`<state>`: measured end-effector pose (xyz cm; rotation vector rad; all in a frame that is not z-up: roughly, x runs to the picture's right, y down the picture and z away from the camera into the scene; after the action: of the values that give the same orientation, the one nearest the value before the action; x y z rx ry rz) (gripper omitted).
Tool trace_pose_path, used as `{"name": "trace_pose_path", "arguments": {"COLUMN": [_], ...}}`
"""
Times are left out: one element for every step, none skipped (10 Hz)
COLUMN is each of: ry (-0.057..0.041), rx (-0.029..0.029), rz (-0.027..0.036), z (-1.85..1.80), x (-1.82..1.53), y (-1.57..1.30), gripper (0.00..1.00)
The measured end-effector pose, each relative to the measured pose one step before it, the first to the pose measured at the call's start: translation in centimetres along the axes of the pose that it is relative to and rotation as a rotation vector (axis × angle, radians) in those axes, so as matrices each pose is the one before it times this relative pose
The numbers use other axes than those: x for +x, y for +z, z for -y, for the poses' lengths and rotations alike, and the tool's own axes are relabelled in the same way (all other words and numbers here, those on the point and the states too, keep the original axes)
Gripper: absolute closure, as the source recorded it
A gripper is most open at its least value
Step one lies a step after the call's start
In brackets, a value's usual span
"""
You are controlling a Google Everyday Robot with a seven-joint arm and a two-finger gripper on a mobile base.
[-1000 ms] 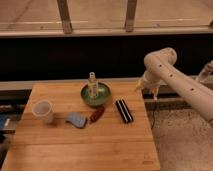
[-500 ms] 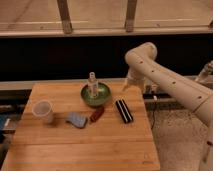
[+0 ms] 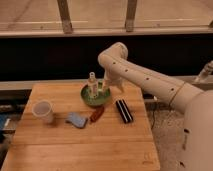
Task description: Place the pepper on the white sponge
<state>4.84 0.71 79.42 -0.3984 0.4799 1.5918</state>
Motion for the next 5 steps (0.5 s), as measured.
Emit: {"name": "trace_pose_path", "arguments": {"ry": [-0.00127,-0.00212,0.00348,0.00125,-0.00467], "rx": [0.00087,-0.00082,-0.00214,-0.00654,-0.00612], "rz": [-0.00127,0.00039,0.00027,-0.01134,-0.03667], "z": [-0.055,-0.151,0.059,0.364,0.774], "x": [0.038,-0.009,-0.132,-0.052,0.571], "y": [-0.025,-0.006,-0.004,0.152,0.620], "gripper": [0.36,0.36,0.36,0.36,0.36]}}
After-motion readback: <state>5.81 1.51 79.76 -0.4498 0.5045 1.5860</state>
